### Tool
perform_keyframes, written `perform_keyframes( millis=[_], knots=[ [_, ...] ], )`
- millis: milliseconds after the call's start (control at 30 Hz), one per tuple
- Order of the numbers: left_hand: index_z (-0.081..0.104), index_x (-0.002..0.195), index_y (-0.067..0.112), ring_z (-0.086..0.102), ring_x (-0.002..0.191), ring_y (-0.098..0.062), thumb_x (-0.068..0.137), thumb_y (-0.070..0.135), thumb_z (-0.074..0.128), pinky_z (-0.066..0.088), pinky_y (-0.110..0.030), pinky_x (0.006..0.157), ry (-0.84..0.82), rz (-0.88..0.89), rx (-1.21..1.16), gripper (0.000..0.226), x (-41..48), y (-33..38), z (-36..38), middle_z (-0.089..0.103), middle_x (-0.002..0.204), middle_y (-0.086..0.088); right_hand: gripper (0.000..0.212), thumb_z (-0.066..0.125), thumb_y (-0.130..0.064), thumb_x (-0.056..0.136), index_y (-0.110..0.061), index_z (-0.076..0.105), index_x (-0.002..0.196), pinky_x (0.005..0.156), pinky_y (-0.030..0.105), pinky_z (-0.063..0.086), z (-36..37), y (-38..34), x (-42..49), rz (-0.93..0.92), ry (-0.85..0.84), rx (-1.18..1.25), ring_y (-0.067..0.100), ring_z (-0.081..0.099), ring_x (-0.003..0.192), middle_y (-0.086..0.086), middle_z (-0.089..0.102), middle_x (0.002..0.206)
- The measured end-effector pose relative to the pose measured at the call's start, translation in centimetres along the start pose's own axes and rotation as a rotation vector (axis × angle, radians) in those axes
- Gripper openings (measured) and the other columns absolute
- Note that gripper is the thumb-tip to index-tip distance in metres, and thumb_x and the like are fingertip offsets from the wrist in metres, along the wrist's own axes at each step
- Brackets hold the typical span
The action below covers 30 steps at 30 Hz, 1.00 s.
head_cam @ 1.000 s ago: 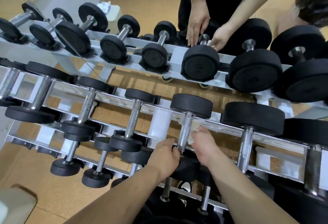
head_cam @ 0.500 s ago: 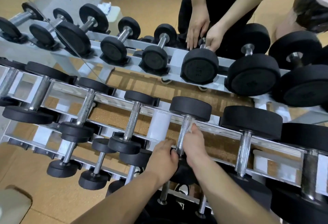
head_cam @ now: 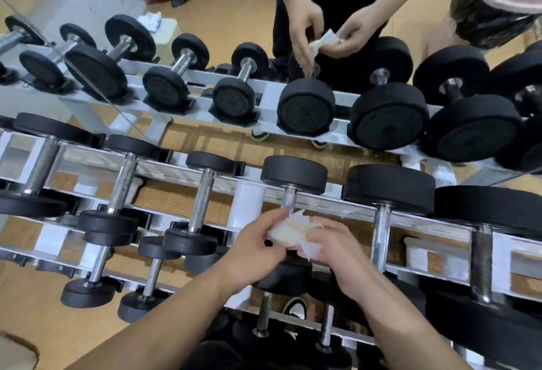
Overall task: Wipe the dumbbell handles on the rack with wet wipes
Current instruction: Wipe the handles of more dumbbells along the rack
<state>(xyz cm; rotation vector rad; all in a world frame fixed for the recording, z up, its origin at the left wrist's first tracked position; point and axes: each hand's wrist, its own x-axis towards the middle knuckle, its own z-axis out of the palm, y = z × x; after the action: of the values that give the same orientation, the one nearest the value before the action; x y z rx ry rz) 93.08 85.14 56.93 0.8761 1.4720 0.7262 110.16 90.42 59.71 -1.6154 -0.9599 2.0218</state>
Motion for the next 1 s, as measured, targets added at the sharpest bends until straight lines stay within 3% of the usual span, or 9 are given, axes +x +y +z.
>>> perform_keyframes(
  millis=[100, 200, 400, 567, 700, 767, 867, 933, 1000],
  knots=[
    [0.069, 0.129, 0.015, 0.068, 0.118, -0.027, 0.085, 0.005, 0.072, 0.05, -0.042, 0.107, -0.134, -0.077, -0.283, 0.045, -0.3, 2.0, -0.4, 0.073, 0.124, -0.012, 0.045, 0.057, -0.017, 0.072, -0.001, 0.075, 0.11, 0.092, 0.048, 0.056, -0.9, 0.1, -0.4, 0.033, -0.077, 0.061, 0.031, 0.073, 0.092, 0.023, 0.077, 0.108],
    [0.072, 0.122, 0.009, 0.07, 0.105, -0.029, 0.081, 0.026, 0.084, 0.053, -0.04, 0.094, -0.109, -0.158, -0.362, 0.046, -0.3, 2.6, -0.4, 0.07, 0.122, -0.025, 0.025, 0.052, -0.005, 0.095, 0.001, 0.073, 0.109, 0.093, 0.051, 0.057, -1.6, 0.9, 0.0, 0.031, -0.049, 0.174, 0.03, 0.071, 0.089, 0.019, 0.076, 0.104],
    [0.073, 0.12, 0.012, 0.073, 0.108, -0.032, 0.076, 0.031, 0.092, 0.058, -0.046, 0.095, -0.13, -0.366, -0.321, 0.051, -0.1, 2.4, 0.6, 0.077, 0.114, -0.014, 0.028, 0.062, 0.004, 0.092, -0.003, 0.074, 0.117, 0.095, 0.054, 0.057, -1.0, 1.7, 1.0, 0.008, -0.146, 0.033, 0.04, 0.073, 0.105, 0.023, 0.076, 0.111],
    [0.065, 0.127, 0.01, 0.074, 0.1, -0.026, 0.093, 0.022, 0.076, 0.055, -0.033, 0.074, -0.084, -0.484, -0.361, 0.038, 0.8, 2.7, -0.1, 0.077, 0.113, -0.013, 0.031, 0.079, -0.007, 0.089, -0.005, 0.07, 0.119, 0.089, 0.052, 0.06, -1.6, 2.4, 2.5, 0.055, -0.014, 0.068, 0.041, 0.076, 0.094, 0.023, 0.076, 0.109],
    [0.064, 0.124, 0.001, 0.07, 0.084, -0.029, 0.097, 0.014, 0.059, 0.054, -0.032, 0.065, 0.184, -0.503, -0.447, 0.03, 2.3, 3.9, -1.7, 0.075, 0.097, -0.014, 0.026, 0.08, -0.014, 0.09, -0.008, 0.073, 0.114, 0.086, 0.045, 0.058, -2.2, 2.7, 3.5, 0.106, 0.058, 0.115, 0.034, 0.07, 0.078, 0.021, 0.077, 0.091],
    [0.063, 0.123, 0.006, 0.066, 0.081, -0.028, 0.093, 0.019, 0.062, 0.055, -0.033, 0.066, 0.382, -0.445, -0.374, 0.033, 3.0, 4.7, -2.4, 0.07, 0.095, -0.012, 0.024, 0.081, -0.02, 0.09, -0.01, 0.073, 0.111, 0.087, 0.044, 0.06, -2.0, 2.8, 4.0, 0.1, 0.137, 0.133, 0.025, 0.07, 0.075, 0.013, 0.075, 0.084],
    [0.062, 0.102, 0.011, 0.059, 0.07, -0.013, 0.099, 0.019, 0.057, 0.048, -0.027, 0.059, 0.592, -0.065, -0.067, 0.01, 2.5, 5.4, -2.1, 0.064, 0.08, -0.001, 0.014, 0.071, -0.022, 0.099, -0.013, 0.07, 0.109, 0.085, 0.041, 0.06, -1.0, 3.3, 5.1, 0.119, 0.253, 0.218, 0.022, 0.071, 0.082, 0.01, 0.078, 0.092],
    [0.056, 0.101, 0.013, 0.054, 0.064, -0.006, 0.102, 0.022, 0.056, 0.042, -0.022, 0.062, 0.505, 0.169, 0.25, 0.009, 2.0, 4.7, -1.0, 0.059, 0.078, 0.007, 0.009, 0.067, -0.021, 0.102, -0.019, 0.071, 0.11, 0.089, 0.038, 0.059, -0.1, 4.0, 5.7, 0.119, 0.278, 0.186, 0.019, 0.072, 0.094, 0.006, 0.077, 0.105],
    [0.051, 0.12, 0.017, 0.062, 0.082, -0.011, 0.102, 0.021, 0.055, 0.041, -0.019, 0.072, 0.293, 0.24, 0.549, 0.019, 2.3, 2.5, 0.3, 0.062, 0.098, 0.008, 0.01, 0.064, -0.019, 0.102, -0.024, 0.073, 0.105, 0.098, 0.039, 0.056, 0.8, 4.7, 6.0, 0.111, 0.283, 0.134, 0.015, 0.069, 0.101, -0.001, 0.074, 0.109]
  ],
)
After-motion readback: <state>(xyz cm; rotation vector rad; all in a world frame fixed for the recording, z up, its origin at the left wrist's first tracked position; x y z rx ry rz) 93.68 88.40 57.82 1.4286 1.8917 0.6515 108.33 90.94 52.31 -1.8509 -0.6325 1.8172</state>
